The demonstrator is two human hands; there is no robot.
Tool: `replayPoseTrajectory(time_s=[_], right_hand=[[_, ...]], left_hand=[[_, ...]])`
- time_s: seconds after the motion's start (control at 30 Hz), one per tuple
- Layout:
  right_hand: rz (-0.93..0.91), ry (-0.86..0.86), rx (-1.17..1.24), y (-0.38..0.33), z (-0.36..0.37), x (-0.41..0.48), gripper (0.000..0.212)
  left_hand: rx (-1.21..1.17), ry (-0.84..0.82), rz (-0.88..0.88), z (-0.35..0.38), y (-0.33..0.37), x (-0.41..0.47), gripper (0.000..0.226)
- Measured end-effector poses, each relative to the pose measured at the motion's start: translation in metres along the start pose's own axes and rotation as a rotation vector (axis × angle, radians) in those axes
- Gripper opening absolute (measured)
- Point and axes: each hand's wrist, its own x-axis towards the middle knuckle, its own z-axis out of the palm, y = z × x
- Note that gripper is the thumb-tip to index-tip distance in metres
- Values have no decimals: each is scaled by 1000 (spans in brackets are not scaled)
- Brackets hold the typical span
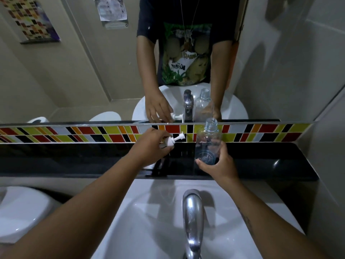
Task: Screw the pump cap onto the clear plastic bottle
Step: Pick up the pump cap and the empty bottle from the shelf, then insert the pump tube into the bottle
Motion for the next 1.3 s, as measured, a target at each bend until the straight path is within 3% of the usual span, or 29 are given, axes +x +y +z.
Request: replayPoseTrajectory(time_s=[0.33,0.5,0.6,1.3], right_hand=[[36,-17,2,-10,-1,-4,73],[44,-23,16,-11,-2,-5,71],[29,-19,26,-10,-3,-6,71],[15,-21,75,-4,-1,-3,74]], left_hand=[[-479,180,-27,-106,43,-7,32],[-918,280,69,-141,69,-7,11],[-1029,317,112,-151,81,-3,5],[-1035,193,114,-107,106,20,11]])
